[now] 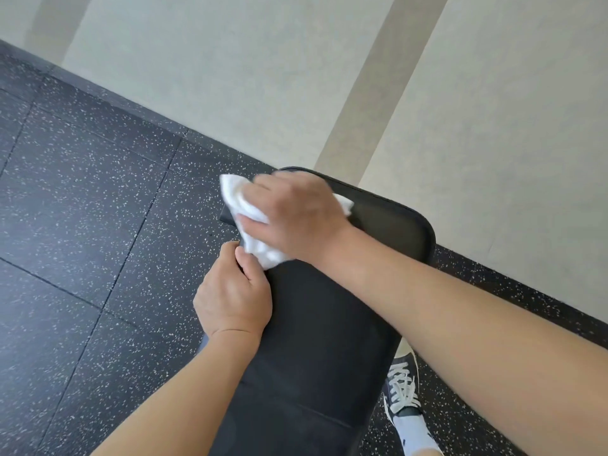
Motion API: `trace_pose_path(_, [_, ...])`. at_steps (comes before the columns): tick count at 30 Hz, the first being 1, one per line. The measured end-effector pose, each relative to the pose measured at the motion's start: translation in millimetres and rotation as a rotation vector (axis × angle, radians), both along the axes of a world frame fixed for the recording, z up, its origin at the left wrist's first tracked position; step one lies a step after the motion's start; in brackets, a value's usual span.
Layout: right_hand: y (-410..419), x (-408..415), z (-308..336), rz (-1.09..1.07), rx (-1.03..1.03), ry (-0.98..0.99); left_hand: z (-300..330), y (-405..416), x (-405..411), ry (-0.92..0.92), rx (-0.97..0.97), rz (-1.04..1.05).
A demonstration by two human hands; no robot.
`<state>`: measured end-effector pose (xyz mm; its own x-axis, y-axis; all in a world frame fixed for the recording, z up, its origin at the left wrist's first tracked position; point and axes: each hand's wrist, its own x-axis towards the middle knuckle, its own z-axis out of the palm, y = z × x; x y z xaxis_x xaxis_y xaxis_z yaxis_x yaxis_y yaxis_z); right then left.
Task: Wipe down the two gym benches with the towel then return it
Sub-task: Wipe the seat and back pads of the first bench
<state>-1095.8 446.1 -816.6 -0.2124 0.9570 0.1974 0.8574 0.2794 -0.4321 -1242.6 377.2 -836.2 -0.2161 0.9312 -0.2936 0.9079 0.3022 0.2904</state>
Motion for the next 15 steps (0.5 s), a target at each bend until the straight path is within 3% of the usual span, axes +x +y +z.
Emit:
trace_pose_path(3, [24,-25,-3,0.059,-0.074,-0.039,-2,0,0,0.004,-0.014,0.01])
trace_pose_path(5, [15,-14,-4,0.048,-0.016,0.041,-1,0,0,0.004,-0.012,0.007])
trace_pose_path(9, [-53,56,-4,0.047,0.102,-0.008,1,-1,0,-0.009,-0.003,-0.008])
trace_pose_path(15, [-121,143,-1,0.066,0.014,-0.118,3,-1,0,-0.032,-0.009,0.005])
